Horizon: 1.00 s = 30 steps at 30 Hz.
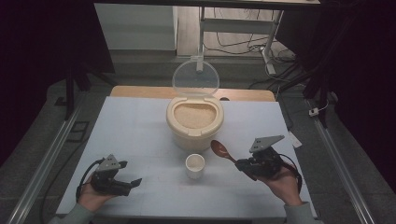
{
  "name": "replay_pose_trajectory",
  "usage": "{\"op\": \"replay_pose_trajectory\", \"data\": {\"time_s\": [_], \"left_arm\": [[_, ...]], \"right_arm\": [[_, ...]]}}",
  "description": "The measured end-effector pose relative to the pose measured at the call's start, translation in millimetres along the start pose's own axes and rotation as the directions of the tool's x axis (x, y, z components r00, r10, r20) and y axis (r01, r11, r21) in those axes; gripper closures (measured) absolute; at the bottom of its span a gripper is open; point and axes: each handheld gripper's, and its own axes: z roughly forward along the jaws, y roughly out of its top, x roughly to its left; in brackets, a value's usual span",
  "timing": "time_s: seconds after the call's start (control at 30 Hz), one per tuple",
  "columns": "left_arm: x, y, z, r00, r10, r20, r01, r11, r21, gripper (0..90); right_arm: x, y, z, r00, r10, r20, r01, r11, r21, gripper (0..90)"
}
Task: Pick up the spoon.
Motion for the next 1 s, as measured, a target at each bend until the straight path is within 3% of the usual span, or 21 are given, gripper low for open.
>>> {"op": "replay_pose_trajectory", "data": {"time_s": [0.5,0.83,1.0], "left_arm": [[-0.2,0.2,0.1,1.0000,-0.002,0.002,0.002,1.0000,-0.001,9.6],[0.6,1.1,-0.2,1.0000,-0.007,0.004,0.007,1.0000,-0.006,9.6],[1.1,0.7,-0.1,0.9999,-0.009,0.006,0.009,0.9999,-0.005,9.6]], "right_arm": [[23.8,28.2,16.4,0.9948,-0.095,-0.037,0.095,0.995,0.016,81.2],[43.5,56.4,27.3,0.9836,-0.168,-0.065,0.170,0.985,0.029,81.2],[48.8,59.9,38.4,0.9784,-0.193,-0.075,0.196,0.980,0.045,81.2]]}}
